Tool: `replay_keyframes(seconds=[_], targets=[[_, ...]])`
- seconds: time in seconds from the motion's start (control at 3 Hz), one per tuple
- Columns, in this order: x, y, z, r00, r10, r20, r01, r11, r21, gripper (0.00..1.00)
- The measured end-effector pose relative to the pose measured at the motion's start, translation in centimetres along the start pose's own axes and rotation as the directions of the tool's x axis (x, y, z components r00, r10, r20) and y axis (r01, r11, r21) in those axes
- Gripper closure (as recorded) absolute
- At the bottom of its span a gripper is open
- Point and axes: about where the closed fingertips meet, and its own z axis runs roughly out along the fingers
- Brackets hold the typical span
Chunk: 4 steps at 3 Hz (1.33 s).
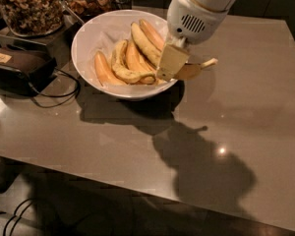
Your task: Pick banana from white bowl
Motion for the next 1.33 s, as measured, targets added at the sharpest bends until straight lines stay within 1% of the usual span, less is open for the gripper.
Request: replay_keyframes(seconds=[0.33,0.67,1.0,1.33], targets=[[0.0,0.0,0.0,1.000,0.000,0.000,0.000,1.0000,0.000,1.00],[1.5,2.5,-0.9,0.998,-0.001,-0.061,0.000,0.9998,-0.018,1.00],[3.3,5.5,-2.3,0.995,0.024,-0.097,-0.027,0.9992,-0.029,1.00],[4.8,8.0,-3.6,0.993,0.050,-0.106,-0.055,0.9978,-0.038,1.00]])
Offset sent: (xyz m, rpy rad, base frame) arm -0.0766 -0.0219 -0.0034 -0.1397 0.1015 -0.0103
